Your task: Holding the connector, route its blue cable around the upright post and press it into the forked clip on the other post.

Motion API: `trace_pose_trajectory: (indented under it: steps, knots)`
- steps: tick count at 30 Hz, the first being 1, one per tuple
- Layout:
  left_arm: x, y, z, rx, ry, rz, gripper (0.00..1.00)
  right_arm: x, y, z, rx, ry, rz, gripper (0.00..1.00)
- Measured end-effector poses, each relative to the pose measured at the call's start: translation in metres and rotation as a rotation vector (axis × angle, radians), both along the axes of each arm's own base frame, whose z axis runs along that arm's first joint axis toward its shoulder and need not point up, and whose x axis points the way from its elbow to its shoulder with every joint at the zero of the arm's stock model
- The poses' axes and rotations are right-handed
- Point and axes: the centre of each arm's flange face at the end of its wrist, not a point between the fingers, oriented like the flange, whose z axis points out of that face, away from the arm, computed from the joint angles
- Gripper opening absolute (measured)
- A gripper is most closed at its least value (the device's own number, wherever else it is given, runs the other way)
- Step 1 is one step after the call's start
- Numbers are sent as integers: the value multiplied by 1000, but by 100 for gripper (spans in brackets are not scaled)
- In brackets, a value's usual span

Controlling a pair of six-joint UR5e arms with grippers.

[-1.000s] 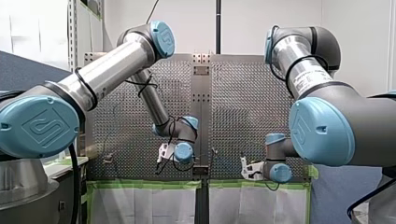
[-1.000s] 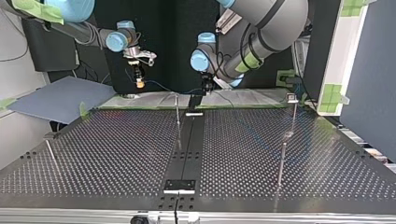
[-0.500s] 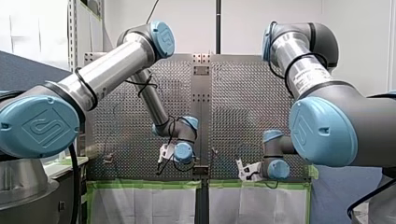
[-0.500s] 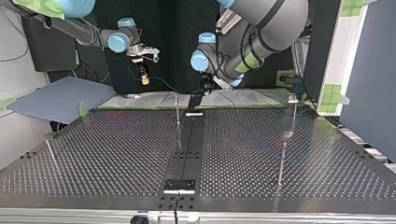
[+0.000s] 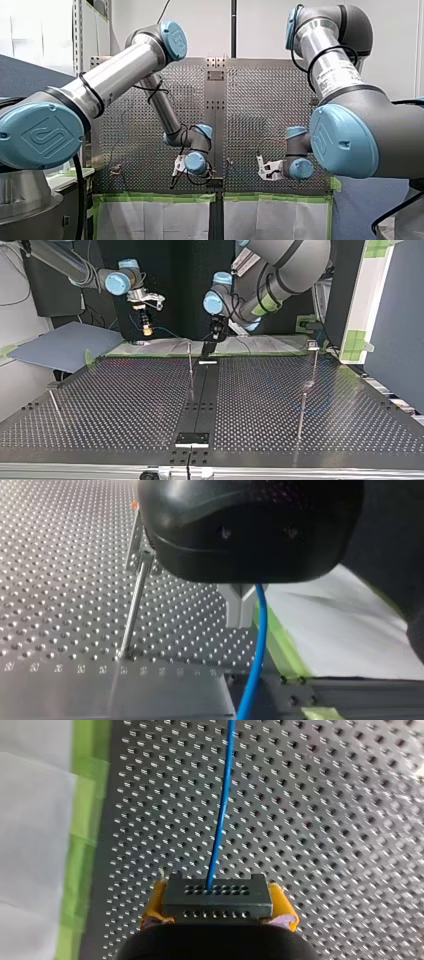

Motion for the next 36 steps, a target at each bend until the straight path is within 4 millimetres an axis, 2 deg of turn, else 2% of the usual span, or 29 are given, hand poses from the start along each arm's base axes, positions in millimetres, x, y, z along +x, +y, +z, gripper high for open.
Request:
trace_pose_trajectory:
  steps: [6, 10, 23, 36]
  knots:
    - [-5, 4, 3, -4, 9, -12, 0, -6, -12, 27, -29, -52, -37, 56]
    - [-5, 5, 4, -7, 10, -12, 0, -13, -19, 34, -38, -71, -61, 56]
    - [-2, 1, 5, -45, -19, -11, 0, -15, -21, 36, -44, -78, -59, 56]
    - [-9, 12, 0, 61, -16, 21, 0, -18, -4, 21, -29, -89, -63, 56]
